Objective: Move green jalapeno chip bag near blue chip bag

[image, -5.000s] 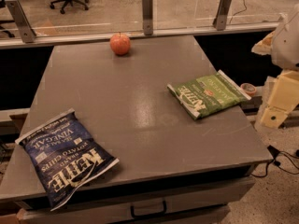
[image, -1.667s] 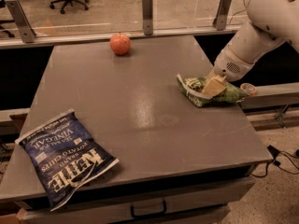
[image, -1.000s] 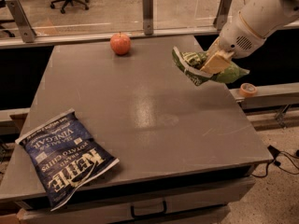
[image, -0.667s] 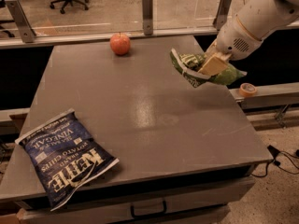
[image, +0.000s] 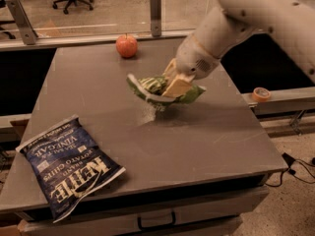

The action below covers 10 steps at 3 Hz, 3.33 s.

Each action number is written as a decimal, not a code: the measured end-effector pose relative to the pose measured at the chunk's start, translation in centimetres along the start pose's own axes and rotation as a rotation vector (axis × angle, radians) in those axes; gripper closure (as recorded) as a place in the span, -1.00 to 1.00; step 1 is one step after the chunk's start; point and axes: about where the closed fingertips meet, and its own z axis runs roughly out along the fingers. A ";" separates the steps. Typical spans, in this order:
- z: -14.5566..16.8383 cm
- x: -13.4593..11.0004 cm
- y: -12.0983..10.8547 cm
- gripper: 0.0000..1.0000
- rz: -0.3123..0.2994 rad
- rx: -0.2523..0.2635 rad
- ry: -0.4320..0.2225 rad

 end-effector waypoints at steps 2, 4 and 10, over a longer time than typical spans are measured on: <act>7.4 -7.8 3.5 0.47 -0.163 -0.205 -0.083; 8.6 -9.1 4.2 -0.46 -0.170 -0.236 -0.110; -15.3 -2.6 -5.5 -1.00 -0.045 0.335 -0.317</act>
Offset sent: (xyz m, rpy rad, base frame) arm -0.0519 0.1401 -0.0216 0.1013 0.1193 0.3383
